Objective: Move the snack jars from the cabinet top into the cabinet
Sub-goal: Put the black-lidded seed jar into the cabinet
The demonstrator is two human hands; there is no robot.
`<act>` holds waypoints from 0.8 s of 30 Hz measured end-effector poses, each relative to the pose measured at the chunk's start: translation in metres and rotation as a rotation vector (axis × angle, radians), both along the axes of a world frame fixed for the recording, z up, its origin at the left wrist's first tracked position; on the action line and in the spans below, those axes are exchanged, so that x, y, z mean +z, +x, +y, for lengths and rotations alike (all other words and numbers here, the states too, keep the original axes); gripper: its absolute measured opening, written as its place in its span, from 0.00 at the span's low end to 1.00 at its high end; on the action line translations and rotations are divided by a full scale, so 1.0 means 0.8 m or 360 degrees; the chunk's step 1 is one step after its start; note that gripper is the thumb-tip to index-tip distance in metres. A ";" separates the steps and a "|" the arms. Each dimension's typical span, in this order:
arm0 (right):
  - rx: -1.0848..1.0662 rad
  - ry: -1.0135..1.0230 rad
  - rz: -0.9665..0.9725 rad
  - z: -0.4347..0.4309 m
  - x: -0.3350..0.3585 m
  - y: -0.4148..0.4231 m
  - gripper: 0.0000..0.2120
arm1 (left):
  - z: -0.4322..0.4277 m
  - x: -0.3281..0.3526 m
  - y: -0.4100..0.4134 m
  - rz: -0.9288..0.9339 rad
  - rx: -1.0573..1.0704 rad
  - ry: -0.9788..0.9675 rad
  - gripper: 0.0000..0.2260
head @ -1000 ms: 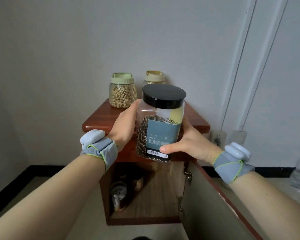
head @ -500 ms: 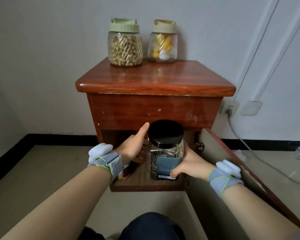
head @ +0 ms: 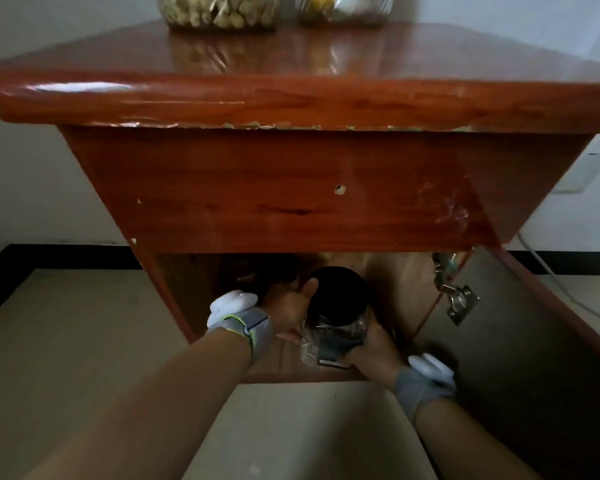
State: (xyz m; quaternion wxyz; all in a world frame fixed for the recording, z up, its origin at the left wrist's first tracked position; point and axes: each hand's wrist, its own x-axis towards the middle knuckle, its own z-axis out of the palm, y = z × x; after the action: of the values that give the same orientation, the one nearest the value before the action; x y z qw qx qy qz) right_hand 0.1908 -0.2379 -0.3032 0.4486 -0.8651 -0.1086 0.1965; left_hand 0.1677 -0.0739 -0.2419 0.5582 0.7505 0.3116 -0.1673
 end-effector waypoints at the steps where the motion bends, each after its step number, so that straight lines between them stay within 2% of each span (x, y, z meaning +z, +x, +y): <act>1: 0.0009 -0.0023 -0.0018 0.005 -0.011 0.007 0.45 | 0.003 -0.015 0.007 -0.0031 0.0002 -0.0007 0.23; 4: -0.0043 -0.0182 -0.0079 0.017 -0.039 0.030 0.36 | 0.007 -0.045 0.020 -0.0156 0.0063 -0.0013 0.24; 8: -0.0174 -0.0058 -0.0110 0.028 -0.050 0.046 0.21 | 0.017 -0.068 0.037 -0.0188 0.0061 -0.0034 0.21; 9: -0.0197 -0.0027 -0.0131 0.030 -0.050 0.048 0.20 | 0.022 -0.073 0.043 -0.0204 0.0093 -0.0072 0.20; 12: -0.0265 -0.0093 -0.0273 0.032 -0.047 0.049 0.36 | 0.031 -0.079 0.053 -0.0257 0.0184 -0.0180 0.18; 13: -0.0258 -0.0139 -0.0385 0.030 -0.046 0.050 0.38 | 0.031 -0.081 0.058 -0.0279 0.0195 -0.0205 0.16; 15: -0.0205 -0.0283 -0.0615 0.028 -0.042 0.051 0.37 | 0.026 -0.085 0.066 -0.0323 0.0236 -0.0214 0.12; 17: -0.0227 -0.0401 -0.0700 0.026 -0.037 0.058 0.35 | 0.018 -0.092 0.075 -0.0448 0.0356 -0.0160 0.07; 19: -0.0254 -0.0505 -0.0700 0.026 -0.033 0.066 0.35 | 0.012 -0.097 0.080 -0.0610 0.0356 0.0037 0.05; 22: -0.0239 -0.0693 -0.0672 0.031 -0.028 0.083 0.33 | 0.018 -0.103 0.091 -0.0706 0.0109 0.0646 0.09; 23: -0.0226 -0.0756 -0.0656 0.034 -0.026 0.090 0.32 | 0.020 -0.103 0.095 -0.0775 0.0090 0.0706 0.09; 24: -0.0212 -0.0811 -0.0642 0.037 -0.025 0.095 0.31 | 0.021 -0.097 0.096 -0.0822 0.0089 0.0637 0.07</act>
State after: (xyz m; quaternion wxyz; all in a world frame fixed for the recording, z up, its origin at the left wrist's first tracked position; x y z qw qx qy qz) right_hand 0.2670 -0.2079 -0.3230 0.1992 -0.9761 -0.0858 0.0121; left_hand 0.2448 -0.0570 -0.3197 0.4646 0.8541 0.2069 0.1086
